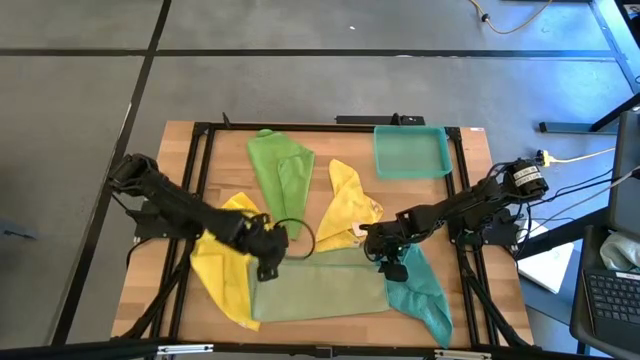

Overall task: Fold microfiber towels
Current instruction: Fold the light green microfiber cloth

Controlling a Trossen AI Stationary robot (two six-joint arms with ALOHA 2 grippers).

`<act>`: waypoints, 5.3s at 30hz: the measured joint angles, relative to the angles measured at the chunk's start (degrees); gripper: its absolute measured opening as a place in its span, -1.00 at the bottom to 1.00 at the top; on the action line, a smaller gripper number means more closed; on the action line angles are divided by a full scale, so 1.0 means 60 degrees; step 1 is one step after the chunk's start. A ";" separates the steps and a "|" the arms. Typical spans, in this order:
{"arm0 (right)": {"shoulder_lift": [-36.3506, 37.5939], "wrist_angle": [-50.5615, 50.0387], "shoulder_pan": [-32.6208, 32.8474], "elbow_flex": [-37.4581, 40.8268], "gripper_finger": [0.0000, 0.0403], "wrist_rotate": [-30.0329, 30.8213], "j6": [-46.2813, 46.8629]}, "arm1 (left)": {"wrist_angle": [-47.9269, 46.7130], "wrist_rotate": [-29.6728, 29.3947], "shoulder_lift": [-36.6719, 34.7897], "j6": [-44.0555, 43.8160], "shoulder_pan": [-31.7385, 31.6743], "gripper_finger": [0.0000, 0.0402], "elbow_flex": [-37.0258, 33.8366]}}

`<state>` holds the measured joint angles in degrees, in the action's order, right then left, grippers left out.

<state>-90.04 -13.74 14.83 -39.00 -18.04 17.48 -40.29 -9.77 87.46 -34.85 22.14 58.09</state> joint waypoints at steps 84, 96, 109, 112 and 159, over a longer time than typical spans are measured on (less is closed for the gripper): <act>-0.0011 0.0251 0.0305 0.0007 0.05 -0.0262 0.0800 | 0.3211 0.7809 0.1096 0.1039 -0.1964 -1.00 -0.2000; -0.0011 0.0251 0.0448 0.0007 0.05 -0.0266 0.1305 | 0.3171 0.7754 0.1096 0.0619 -0.1926 -1.00 -0.2000; -0.0011 0.0828 0.0444 0.0007 -0.66 -0.0262 0.1547 | 0.3150 0.7722 0.1096 0.0595 -0.1926 -1.00 -0.2000; -0.0011 0.1032 0.0444 0.0007 -0.79 -0.0266 0.1550 | 0.3150 0.7718 0.1096 0.0583 -0.1926 -1.00 -0.2000; 0.0772 0.0375 -0.0222 0.0004 -0.98 0.2280 0.1553 | 0.1607 0.7343 0.1013 -0.1667 -0.1503 -1.00 -0.1989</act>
<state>-85.41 -11.49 13.50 -38.98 -4.36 26.80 -30.65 34.29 93.54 -44.85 13.13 46.15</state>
